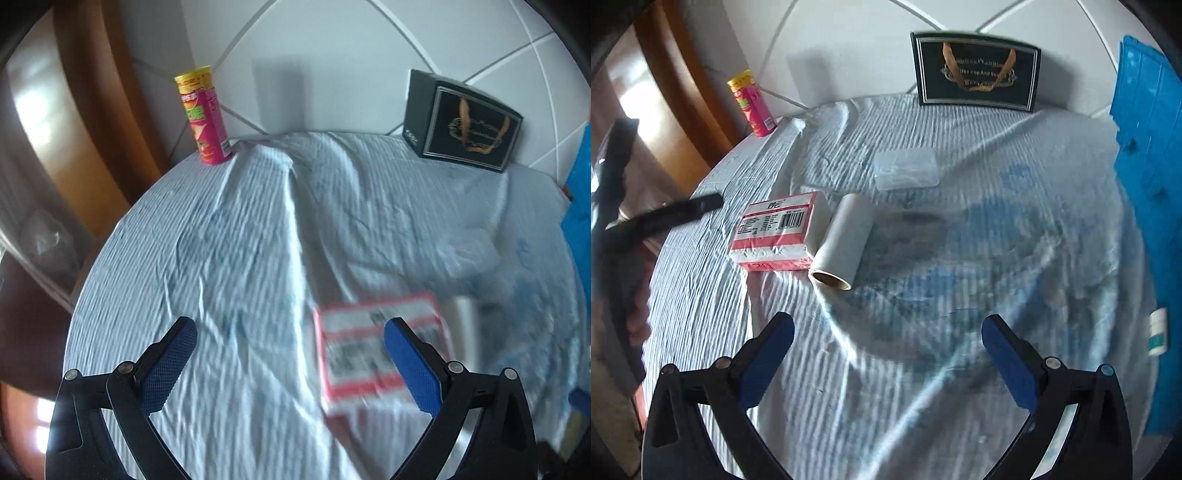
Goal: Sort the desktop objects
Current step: 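Grasp the pink-white tissue pack with the left gripper while the right grasps the white lint roller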
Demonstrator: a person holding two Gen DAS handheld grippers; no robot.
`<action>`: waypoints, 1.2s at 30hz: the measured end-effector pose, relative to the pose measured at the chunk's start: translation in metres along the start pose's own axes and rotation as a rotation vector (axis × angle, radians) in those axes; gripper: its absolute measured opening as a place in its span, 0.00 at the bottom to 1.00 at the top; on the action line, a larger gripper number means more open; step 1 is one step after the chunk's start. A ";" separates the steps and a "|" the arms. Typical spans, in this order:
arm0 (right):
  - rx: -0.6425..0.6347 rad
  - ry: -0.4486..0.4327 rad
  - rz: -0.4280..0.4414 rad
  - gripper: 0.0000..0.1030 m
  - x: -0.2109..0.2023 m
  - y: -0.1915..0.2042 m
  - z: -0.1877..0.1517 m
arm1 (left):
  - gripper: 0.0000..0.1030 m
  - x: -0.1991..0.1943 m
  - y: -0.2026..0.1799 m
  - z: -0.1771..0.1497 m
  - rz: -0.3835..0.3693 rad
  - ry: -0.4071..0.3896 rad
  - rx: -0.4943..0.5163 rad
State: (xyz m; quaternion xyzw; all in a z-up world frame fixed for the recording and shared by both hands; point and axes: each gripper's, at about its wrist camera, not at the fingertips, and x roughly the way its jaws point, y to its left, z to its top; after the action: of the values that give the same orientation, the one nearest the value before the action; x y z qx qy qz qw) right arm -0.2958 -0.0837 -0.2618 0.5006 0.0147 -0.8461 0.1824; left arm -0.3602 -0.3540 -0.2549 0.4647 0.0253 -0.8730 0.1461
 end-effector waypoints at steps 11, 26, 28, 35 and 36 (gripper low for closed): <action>0.018 0.089 -0.009 1.00 0.068 0.038 0.004 | 0.97 0.071 0.003 -0.014 -0.060 0.088 0.048; 0.012 0.093 -0.046 1.00 0.062 -0.005 0.022 | 0.97 -0.021 -0.040 -0.054 -0.218 0.112 0.044; 0.018 0.095 -0.044 1.00 0.056 -0.017 0.018 | 0.97 -0.019 -0.064 -0.058 -0.215 0.125 0.087; 0.028 0.092 -0.060 1.00 0.053 -0.039 0.017 | 0.97 0.028 -0.102 -0.086 -0.147 0.256 0.139; 0.029 0.089 -0.061 1.00 0.055 -0.042 0.019 | 0.96 0.032 -0.098 -0.088 -0.155 0.254 0.116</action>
State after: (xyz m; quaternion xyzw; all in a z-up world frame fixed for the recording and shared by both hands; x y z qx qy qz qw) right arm -0.3488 -0.0648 -0.3056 0.5398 0.0260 -0.8282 0.1483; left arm -0.3335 -0.2514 -0.3395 0.5757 0.0289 -0.8158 0.0467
